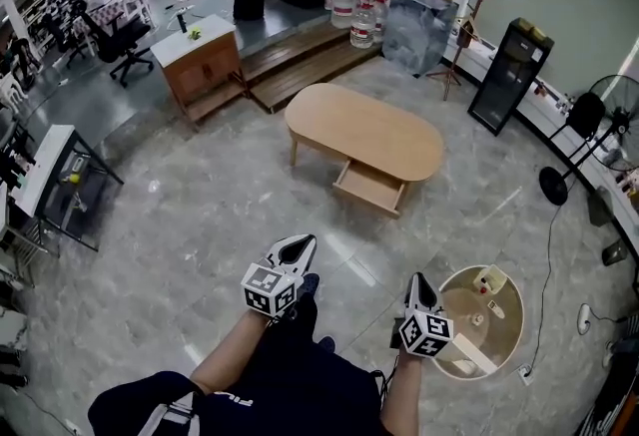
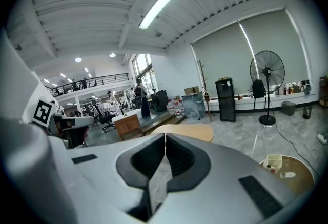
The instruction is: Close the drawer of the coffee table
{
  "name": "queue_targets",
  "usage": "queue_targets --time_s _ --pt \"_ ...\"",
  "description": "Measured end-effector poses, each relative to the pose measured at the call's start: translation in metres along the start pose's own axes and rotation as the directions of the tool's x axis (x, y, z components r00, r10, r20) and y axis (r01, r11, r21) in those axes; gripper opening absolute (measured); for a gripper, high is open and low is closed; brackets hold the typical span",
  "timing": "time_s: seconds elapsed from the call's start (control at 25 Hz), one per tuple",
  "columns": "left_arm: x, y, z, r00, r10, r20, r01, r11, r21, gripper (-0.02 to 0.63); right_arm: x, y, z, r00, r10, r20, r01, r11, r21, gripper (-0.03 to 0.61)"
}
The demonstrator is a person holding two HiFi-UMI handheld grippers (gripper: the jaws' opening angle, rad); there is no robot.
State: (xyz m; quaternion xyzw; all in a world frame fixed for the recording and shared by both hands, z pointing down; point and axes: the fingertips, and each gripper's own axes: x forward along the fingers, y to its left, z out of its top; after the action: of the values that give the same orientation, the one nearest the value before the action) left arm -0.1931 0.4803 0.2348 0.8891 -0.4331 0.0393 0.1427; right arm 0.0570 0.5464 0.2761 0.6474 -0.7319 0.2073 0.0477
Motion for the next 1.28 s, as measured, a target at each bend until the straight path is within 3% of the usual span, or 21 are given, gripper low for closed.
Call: queue_targets --time_s 0.48,0.72,1.28 --pt "0.042 0.017 -0.001 0.999 -0.025 -0.028 0.025 1.000 -0.012 0.026 0.033 -0.017 0.009 0.999 -0.052 -0.011 0.051 0.998 -0.024 0.029" --pt "0.080 0.042 0.015 0.999 -0.041 -0.002 0.040 0.997 -0.062 0.026 0.076 -0.022 0.031 0.998 -0.067 -0.006 0.067 0.997 -0.050 0.029" --pt "0.153 0.091 0.057 0.997 -0.074 -0.006 0.074 0.997 -0.030 0.026 0.151 -0.029 0.081 0.993 -0.114 0.028 0.114 0.993 -0.012 0.029"
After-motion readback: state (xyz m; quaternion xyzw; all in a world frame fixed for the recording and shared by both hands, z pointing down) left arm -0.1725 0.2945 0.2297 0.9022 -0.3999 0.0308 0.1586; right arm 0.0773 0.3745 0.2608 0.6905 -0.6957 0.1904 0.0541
